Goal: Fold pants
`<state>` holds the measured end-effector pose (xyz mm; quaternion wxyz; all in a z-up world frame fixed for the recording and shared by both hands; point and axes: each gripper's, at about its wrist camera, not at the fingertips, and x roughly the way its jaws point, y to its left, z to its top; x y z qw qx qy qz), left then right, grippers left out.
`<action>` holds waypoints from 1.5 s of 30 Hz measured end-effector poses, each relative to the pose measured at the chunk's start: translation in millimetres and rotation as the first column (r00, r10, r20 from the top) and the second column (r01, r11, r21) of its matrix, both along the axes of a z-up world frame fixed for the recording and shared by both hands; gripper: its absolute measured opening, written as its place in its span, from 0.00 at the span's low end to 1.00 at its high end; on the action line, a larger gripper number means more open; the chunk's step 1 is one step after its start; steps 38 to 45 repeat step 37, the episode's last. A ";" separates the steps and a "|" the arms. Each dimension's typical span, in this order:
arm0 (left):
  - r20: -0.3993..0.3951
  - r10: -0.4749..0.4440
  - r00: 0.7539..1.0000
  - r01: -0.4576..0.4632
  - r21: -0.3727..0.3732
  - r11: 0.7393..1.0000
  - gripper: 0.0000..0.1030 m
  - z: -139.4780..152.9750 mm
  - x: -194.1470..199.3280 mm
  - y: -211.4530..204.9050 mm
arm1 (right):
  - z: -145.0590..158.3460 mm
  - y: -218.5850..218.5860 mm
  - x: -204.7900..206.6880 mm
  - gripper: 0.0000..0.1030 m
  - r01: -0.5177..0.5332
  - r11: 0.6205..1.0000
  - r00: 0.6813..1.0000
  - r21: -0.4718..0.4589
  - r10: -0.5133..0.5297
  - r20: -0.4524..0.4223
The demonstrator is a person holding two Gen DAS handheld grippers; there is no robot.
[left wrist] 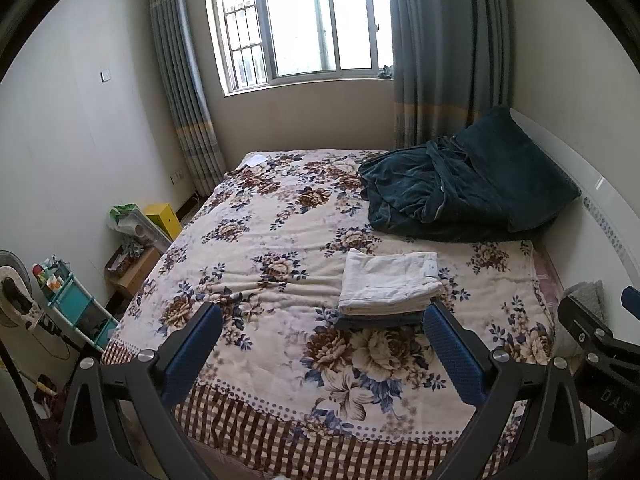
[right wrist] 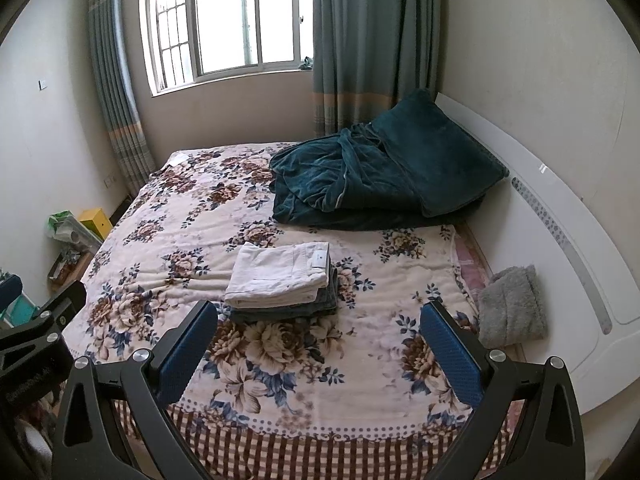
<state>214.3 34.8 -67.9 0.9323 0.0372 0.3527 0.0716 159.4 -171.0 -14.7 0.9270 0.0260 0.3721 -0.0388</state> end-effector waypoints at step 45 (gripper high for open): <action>0.021 -0.004 1.000 0.004 -0.006 1.000 1.00 4.7 -13.9 -2.3 | 1.4 0.2 -0.7 1.00 0.000 1.000 1.000 -0.011 0.000 0.003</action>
